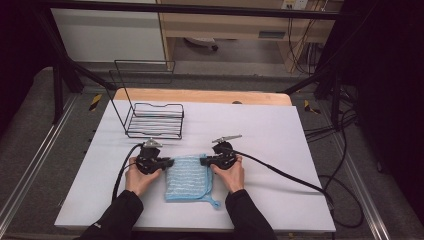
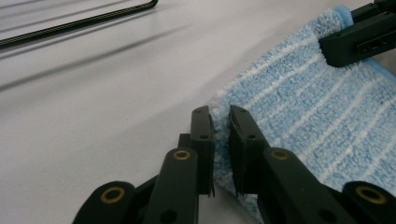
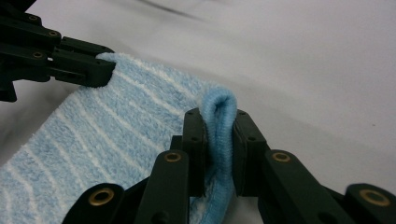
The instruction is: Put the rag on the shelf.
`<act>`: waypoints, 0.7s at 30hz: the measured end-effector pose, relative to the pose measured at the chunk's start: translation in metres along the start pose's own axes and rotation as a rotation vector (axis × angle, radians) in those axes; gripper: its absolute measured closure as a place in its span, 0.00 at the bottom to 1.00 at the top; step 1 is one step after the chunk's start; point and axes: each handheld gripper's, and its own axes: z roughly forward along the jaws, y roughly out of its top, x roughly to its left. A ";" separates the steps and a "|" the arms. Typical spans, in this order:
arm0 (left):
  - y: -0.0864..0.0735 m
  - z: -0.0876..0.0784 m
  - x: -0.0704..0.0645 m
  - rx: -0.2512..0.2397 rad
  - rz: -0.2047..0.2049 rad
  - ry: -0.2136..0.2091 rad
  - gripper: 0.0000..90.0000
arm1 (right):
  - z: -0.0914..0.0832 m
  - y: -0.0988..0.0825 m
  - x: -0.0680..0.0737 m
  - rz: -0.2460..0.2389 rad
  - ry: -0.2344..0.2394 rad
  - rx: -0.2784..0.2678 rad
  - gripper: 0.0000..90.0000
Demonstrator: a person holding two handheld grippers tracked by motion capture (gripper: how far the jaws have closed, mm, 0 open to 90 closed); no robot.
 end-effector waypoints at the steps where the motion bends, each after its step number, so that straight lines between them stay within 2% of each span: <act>1: 0.000 0.000 0.000 -0.002 -0.004 -0.002 0.90 | 0.000 0.000 0.000 0.000 -0.001 -0.001 0.87; 8: 0.002 -0.006 0.000 -0.030 -0.017 -0.008 0.91 | -0.004 0.000 0.003 0.000 -0.007 -0.022 0.88; 21: 0.006 -0.022 -0.005 -0.091 0.003 -0.008 0.91 | -0.020 0.001 0.012 -0.009 0.001 -0.098 0.88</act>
